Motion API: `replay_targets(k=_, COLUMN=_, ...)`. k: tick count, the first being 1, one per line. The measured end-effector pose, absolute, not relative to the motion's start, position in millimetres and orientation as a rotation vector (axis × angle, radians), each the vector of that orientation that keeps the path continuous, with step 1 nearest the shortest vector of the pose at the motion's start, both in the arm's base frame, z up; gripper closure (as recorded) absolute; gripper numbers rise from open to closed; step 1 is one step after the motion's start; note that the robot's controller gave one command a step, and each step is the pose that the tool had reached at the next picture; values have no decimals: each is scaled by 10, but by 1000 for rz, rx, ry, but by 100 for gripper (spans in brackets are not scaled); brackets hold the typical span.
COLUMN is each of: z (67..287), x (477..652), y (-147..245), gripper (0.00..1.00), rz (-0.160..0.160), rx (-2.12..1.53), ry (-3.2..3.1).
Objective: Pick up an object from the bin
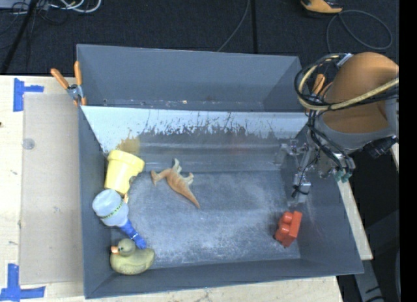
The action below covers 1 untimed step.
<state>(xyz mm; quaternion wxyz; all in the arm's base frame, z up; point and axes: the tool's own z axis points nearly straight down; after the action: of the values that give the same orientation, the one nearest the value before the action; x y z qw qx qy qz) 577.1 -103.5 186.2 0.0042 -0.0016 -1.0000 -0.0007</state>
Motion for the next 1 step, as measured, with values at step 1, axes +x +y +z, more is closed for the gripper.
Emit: replay_targets(k=1, z=1910, x=5785, y=-1030, gripper=0, rz=0, rx=-1, ry=-3141)
